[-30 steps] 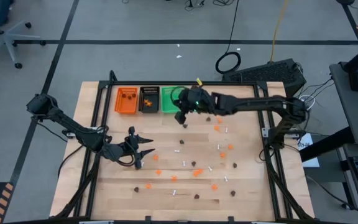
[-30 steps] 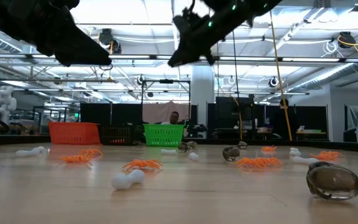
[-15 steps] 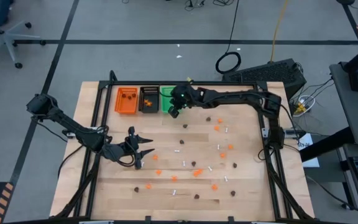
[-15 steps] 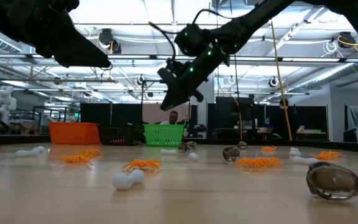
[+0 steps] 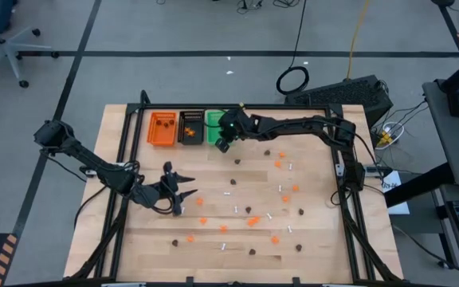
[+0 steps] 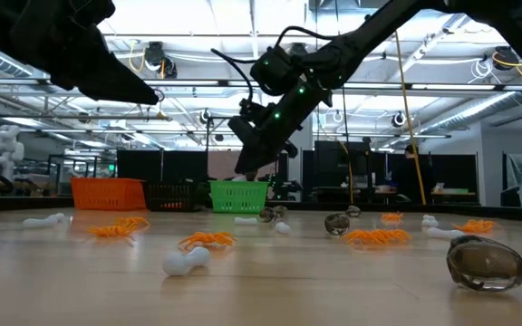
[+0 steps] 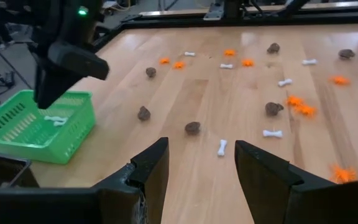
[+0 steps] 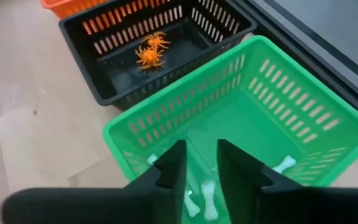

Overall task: Sort Halloween decoration
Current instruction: Put the white bone toy into the green bin

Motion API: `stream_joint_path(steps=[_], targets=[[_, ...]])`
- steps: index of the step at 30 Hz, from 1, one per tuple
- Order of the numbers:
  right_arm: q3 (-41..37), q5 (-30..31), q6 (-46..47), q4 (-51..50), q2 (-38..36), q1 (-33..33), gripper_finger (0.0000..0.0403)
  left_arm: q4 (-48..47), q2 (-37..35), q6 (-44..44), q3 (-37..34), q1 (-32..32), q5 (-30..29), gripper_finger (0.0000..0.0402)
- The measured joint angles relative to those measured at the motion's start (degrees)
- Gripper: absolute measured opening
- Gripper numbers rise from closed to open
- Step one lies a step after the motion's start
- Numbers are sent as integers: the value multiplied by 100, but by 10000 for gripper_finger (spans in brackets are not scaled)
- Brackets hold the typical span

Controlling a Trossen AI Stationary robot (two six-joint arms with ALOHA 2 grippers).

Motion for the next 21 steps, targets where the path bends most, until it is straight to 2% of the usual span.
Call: stream_joint_path(steps=[4, 9, 14, 21], targets=[[0, -49, -212, 8, 0, 36, 123, 3, 0, 0, 0, 0, -206, 182], [-9, -667, -436, 140, -145, 66, 156, -86, 0, -75, 0, 0, -227, 182], [-9, -785, -815, -202, -340, 219, 166, -164, 0, -573, 0, 6, -287, 182], [-9, -1159, -1436, -1268, -987, 612, 166, -197, 0, -597, 0, 4, -158, 182]])
